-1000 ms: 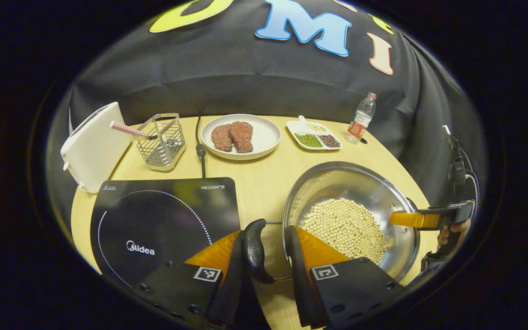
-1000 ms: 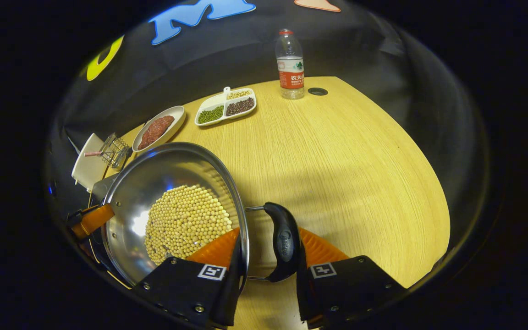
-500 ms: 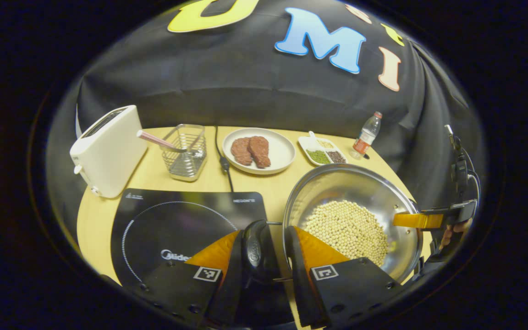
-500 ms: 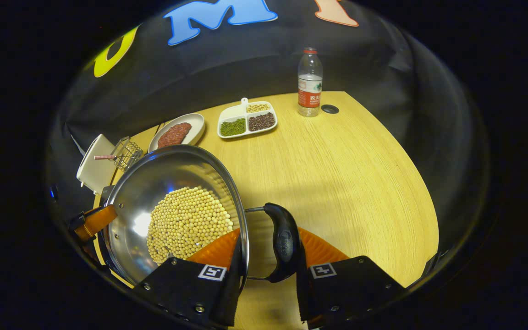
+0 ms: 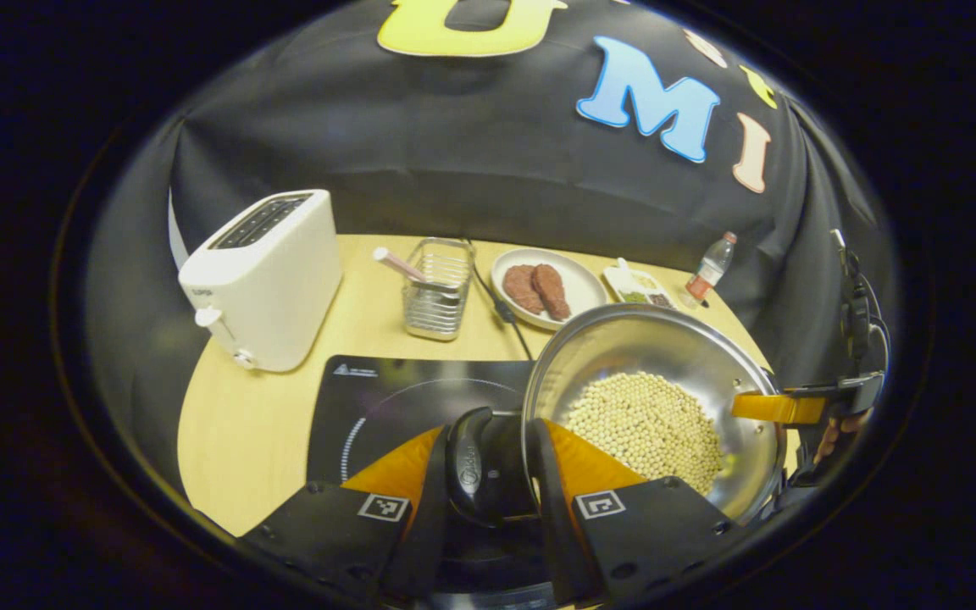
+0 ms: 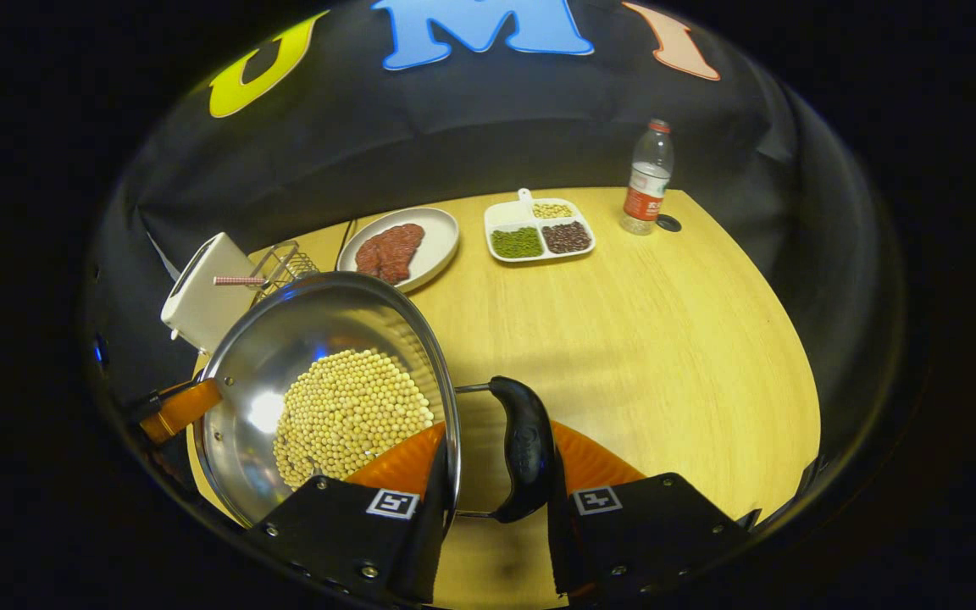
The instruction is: First push the handle of the pot to place it horizontally, then grasp the pot with both hands and set it on the induction cooktop.
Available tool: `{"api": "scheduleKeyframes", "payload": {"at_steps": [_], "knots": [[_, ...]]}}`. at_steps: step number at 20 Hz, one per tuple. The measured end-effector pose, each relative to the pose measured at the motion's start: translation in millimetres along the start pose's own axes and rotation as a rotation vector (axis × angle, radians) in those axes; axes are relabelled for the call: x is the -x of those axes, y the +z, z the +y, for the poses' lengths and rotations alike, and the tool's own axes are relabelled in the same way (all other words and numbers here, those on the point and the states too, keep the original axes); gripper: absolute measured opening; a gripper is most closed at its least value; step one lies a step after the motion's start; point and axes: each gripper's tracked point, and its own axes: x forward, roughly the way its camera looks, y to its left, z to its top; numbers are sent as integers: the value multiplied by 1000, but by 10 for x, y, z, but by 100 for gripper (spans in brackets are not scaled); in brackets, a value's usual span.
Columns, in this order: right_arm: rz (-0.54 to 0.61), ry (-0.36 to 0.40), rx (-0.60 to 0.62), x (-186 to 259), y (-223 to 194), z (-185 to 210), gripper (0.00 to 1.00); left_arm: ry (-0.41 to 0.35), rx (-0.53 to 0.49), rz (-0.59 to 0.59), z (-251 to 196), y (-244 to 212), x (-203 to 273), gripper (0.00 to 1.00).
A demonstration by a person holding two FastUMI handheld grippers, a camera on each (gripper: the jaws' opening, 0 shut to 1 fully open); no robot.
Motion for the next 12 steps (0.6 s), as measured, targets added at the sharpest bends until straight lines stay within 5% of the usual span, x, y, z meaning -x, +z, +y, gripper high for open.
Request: {"api": "scheduleKeyframes", "payload": {"at_steps": [12], "knots": [[29, 26, 39, -346, -70, 1067, 51, 46, 40, 37, 1162, -55, 119, 57]]}}
